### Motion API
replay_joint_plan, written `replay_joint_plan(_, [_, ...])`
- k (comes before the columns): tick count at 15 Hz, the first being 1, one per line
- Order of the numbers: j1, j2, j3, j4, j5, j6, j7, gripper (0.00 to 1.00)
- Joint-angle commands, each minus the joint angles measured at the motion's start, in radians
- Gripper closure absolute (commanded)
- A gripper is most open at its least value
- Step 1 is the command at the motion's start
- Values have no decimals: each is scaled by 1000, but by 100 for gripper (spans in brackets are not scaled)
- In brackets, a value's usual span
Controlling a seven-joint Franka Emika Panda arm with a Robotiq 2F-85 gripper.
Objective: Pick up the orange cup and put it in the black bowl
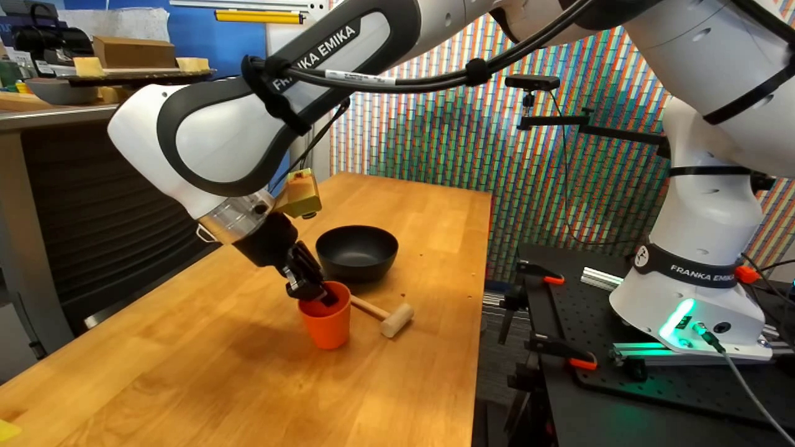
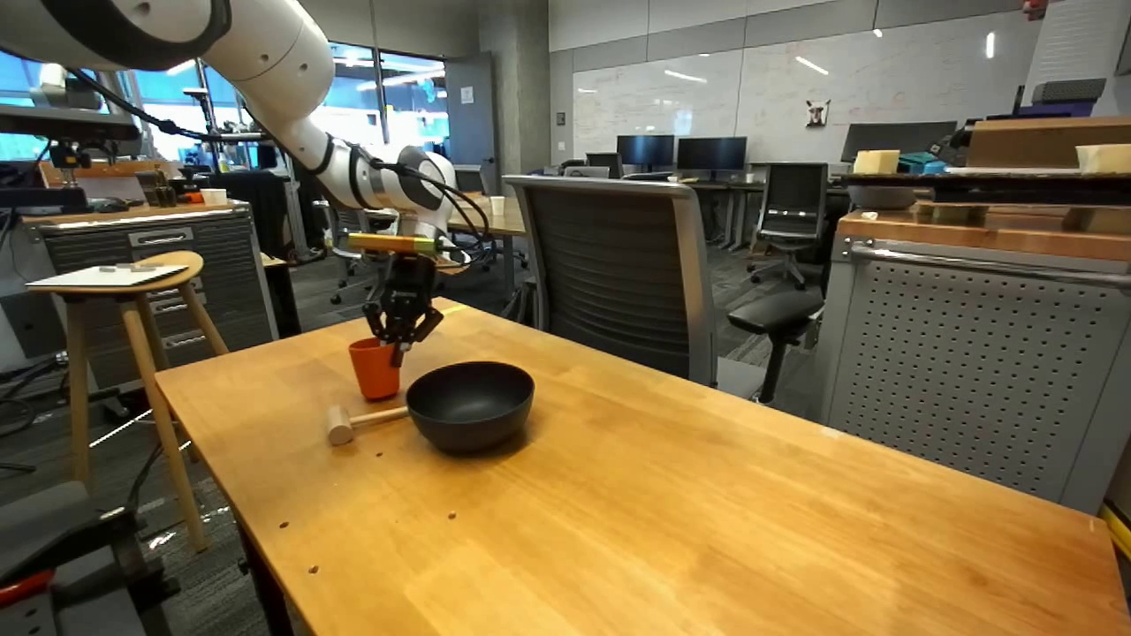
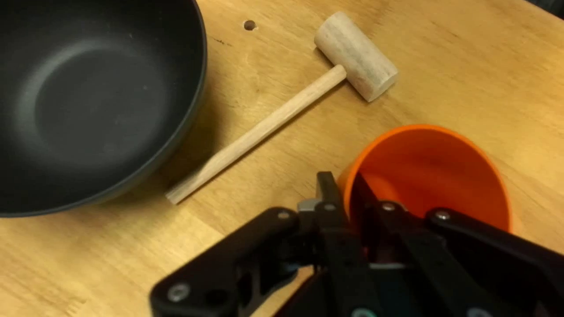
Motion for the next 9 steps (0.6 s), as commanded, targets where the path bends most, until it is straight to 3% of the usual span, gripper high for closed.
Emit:
replay_joint_plan(1, [-9, 2, -10, 56, -1, -50, -26, 100])
replay_joint_plan(4, [-39, -53, -29, 36, 1, -46, -18, 99])
replay_joint_plan(9, [-148, -234, -83, -63, 51, 15, 64, 98])
